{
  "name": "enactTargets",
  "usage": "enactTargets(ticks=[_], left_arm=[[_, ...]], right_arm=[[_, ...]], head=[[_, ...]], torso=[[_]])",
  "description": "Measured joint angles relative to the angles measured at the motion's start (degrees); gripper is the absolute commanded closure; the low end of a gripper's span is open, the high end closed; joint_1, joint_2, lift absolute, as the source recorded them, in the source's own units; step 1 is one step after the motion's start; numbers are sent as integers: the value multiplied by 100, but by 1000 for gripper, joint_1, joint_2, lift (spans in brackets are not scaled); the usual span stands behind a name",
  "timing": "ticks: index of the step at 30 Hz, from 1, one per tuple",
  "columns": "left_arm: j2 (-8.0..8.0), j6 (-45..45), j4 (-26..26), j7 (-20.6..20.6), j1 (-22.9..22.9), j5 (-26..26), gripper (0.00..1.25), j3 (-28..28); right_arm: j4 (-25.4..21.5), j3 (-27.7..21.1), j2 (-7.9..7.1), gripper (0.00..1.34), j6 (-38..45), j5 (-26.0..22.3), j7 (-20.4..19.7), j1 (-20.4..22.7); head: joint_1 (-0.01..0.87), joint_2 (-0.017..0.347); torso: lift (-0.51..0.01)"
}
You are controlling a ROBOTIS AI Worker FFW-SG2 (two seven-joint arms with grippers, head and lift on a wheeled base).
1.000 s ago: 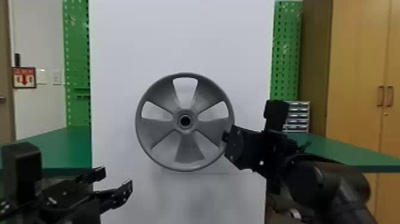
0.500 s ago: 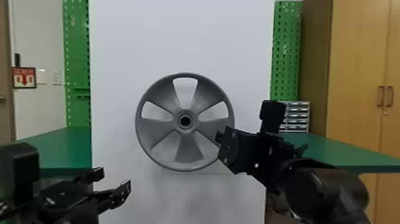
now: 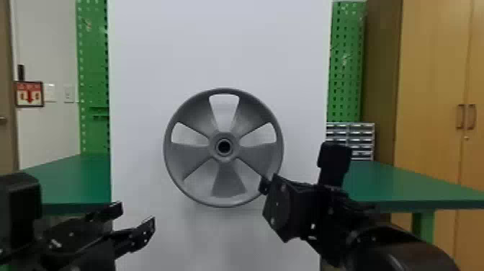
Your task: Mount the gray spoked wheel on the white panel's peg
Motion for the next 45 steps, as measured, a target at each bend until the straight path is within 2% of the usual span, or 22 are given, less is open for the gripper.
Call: enactTargets(ticks=[5, 9, 21, 27, 35, 45], left_arm=[[-6, -1, -16, 0, 14, 1, 394, 22], [-15, -2, -23, 0, 22, 1, 394, 43], [-80, -4, -58, 0, 76, 1, 395, 122], [-108, -4, -74, -4, 91, 1, 394, 155], [-142, -7, -83, -9, 105, -3, 395, 194], [-178, -19, -92, -18, 128, -13, 395, 227]], right_arm=[[-122, 64, -38, -2, -241, 114, 37, 382], [-162, 135, -50, -2, -403, 180, 223, 704], [-158, 325, -181, -2, -889, 223, 610, 1585], [-72, 333, -254, -2, -1187, 445, 820, 1989], [365, 259, -321, -2, -1936, 853, 1357, 2492], [1133, 89, -235, -2, -3036, 1315, 1921, 2875]], head=[[84, -8], [84, -8], [84, -8], [84, -8], [84, -8], [84, -8]], torso=[[-483], [-483], [-483], [-483], [-483], [-483]])
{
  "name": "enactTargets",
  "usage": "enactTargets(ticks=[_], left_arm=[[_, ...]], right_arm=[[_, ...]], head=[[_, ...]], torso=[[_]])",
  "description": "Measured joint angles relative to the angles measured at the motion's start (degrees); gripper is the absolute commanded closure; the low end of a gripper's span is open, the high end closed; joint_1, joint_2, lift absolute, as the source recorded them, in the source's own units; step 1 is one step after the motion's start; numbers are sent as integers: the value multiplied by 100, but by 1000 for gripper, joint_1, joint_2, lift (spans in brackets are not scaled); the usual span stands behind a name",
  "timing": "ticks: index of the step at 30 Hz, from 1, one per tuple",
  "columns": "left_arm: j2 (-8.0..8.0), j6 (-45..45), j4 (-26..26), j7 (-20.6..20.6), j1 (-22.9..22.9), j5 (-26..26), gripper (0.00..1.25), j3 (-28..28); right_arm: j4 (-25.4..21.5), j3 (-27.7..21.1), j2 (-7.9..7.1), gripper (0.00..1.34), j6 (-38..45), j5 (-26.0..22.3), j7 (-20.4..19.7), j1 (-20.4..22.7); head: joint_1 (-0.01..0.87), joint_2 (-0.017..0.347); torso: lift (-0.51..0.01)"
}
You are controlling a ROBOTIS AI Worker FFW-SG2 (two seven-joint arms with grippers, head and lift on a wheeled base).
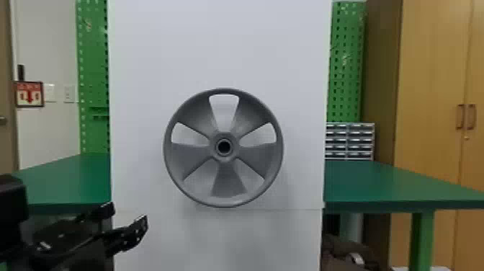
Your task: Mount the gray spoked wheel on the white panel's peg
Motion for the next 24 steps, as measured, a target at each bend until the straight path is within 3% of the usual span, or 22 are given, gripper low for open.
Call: enactTargets(ticks=[8, 15, 24], left_arm=[[-24, -6, -1, -25, 26, -13, 397, 22], [-37, -14, -1, -27, 43, -17, 395, 33], [-38, -23, -1, -27, 62, -53, 395, 30]], right_arm=[[661, -213, 90, -2, -701, 413, 229, 203], [1291, -382, 141, -2, -1074, 499, 509, 264], [1653, -526, 188, -2, -1196, 650, 522, 347]], head=[[84, -8], [84, -8], [84, -8]], torso=[[-483], [-483], [-483]])
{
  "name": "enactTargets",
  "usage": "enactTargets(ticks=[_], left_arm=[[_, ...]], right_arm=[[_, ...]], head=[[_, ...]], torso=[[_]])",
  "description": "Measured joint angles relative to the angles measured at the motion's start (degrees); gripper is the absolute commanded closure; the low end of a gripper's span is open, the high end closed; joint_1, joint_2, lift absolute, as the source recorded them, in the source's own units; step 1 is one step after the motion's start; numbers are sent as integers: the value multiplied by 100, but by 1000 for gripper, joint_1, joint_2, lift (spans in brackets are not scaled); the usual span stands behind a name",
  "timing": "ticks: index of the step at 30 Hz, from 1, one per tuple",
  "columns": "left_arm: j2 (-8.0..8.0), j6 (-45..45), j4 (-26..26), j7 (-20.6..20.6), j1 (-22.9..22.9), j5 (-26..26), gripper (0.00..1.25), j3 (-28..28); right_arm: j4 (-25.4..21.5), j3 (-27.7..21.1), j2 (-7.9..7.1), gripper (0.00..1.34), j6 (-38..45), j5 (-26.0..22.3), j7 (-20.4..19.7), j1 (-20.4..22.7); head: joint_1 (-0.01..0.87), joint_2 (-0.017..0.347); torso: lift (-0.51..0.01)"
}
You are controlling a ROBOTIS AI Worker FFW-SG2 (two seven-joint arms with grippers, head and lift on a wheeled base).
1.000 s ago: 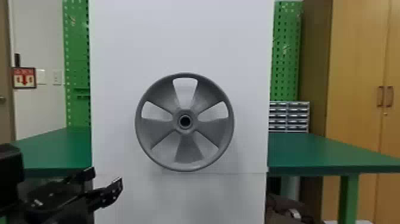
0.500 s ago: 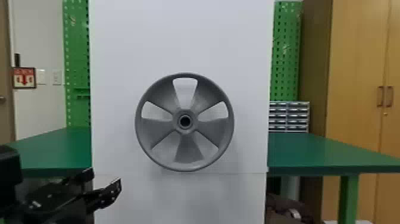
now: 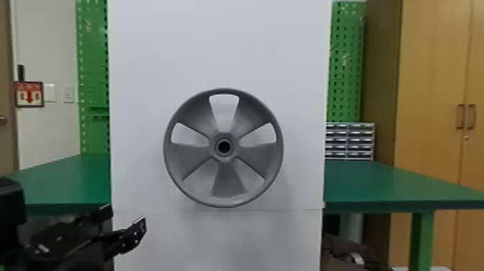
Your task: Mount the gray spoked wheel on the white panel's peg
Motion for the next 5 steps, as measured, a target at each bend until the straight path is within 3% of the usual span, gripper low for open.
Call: enactTargets(ticks=[5], left_arm=[[0, -4, 0, 0, 10, -3, 395, 0]], right_arm=[[47, -20, 9, -2, -3, 17, -1, 33]], head=[[84, -8]], torso=[[-483]])
